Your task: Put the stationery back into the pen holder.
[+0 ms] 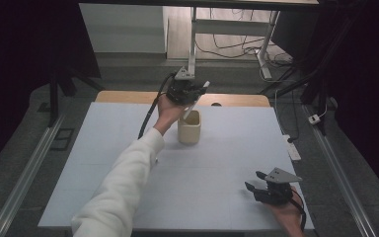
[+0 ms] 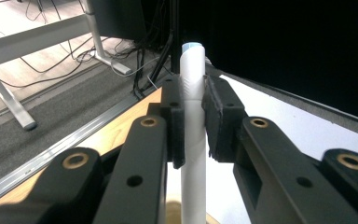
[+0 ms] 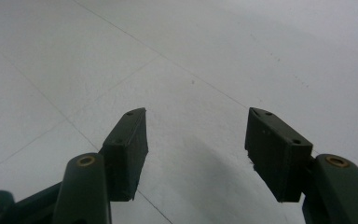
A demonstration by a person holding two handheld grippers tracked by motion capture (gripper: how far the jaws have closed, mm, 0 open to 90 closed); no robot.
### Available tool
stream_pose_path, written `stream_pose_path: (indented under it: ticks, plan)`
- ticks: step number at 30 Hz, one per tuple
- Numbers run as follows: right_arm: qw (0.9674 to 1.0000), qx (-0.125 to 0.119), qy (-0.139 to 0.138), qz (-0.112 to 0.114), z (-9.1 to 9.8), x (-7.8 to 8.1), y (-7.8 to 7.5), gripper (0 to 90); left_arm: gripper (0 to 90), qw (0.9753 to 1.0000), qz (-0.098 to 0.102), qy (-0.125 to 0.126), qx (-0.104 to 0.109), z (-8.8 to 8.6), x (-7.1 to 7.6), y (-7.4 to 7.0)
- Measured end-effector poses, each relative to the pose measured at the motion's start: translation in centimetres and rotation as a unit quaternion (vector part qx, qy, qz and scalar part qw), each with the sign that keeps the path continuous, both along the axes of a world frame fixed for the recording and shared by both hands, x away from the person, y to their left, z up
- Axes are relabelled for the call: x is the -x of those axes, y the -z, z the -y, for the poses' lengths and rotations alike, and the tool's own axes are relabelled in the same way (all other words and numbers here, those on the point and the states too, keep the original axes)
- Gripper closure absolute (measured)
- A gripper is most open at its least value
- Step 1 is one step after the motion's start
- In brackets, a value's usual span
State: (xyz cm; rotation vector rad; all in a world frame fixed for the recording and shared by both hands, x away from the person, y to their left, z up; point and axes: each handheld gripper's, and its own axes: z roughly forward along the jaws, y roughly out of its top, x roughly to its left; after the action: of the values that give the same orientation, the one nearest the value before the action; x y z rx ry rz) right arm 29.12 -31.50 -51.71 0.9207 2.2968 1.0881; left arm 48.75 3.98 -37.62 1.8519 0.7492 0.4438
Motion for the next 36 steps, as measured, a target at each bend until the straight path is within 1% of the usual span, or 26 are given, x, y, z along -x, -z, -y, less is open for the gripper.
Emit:
stream_pose_path:
  ticks: [5,10,12,13,15,17,19,22,24,30,32,34,36]
  plan:
    - [1.0,0.001,0.002,0.0,0.1,0.0,0.0,38.5,77.3,1.0,-0.004,-0.003,0.004,0.0,-0.5,0.6]
    - [1.0,0.003,0.003,-0.001,0.1,-0.1,0.1,38.5,76.9,1.0,-0.008,-0.003,-0.002,0.0,-0.5,0.9]
    - [1.0,0.003,0.002,-0.001,0.1,-0.1,0.1,38.5,75.8,0.9998,-0.016,-0.003,-0.009,-0.1,-0.6,1.1]
    - [1.0,0.002,0.002,0.0,0.1,-0.1,0.1,38.5,72.3,0.9997,-0.022,-0.001,-0.014,-0.1,-0.6,1.3]
    - [1.0,0.001,0.002,0.0,0.1,0.0,0.1,38.5,59.7,0.9993,-0.027,0.001,-0.024,-0.2,-0.5,1.5]
    - [1.0,0.001,0.002,0.0,0.1,0.0,0.1,38.5,49.8,0.999,-0.034,0.007,-0.026,-0.4,-0.4,1.6]
    - [1.0,0.002,0.001,0.0,0.1,-0.1,0.1,38.5,45.6,0.999,-0.033,0.007,-0.029,-0.6,-0.2,1.6]
    - [1.0,0.002,0.001,0.0,0.1,0.0,0.1,38.5,44.0,0.9991,-0.031,0.01,-0.028,-0.9,0.1,1.6]
    - [1.0,0.002,0.001,0.0,0.1,0.0,0.1,38.5,43.8,0.999,-0.033,0.016,-0.027,-1.1,0.3,1.6]
    - [1.0,0.004,0.001,-0.001,0.0,-0.1,0.1,38.5,44.0,0.9983,-0.037,0.027,-0.036,-1.5,1.1,1.9]
    - [1.0,0.004,0.001,-0.001,0.0,0.0,0.1,38.5,44.4,0.9983,-0.033,0.028,-0.038,-1.7,1.4,1.9]
    - [1.0,0.003,0.002,-0.001,0.0,0.0,0.1,38.4,44.6,0.9983,-0.035,0.03,-0.035,-2.1,1.7,1.9]
    - [1.0,0.004,0.001,-0.001,0.0,0.0,0.1,38.4,44.7,0.998,-0.037,0.037,-0.034,-2.5,2.0,2.0]
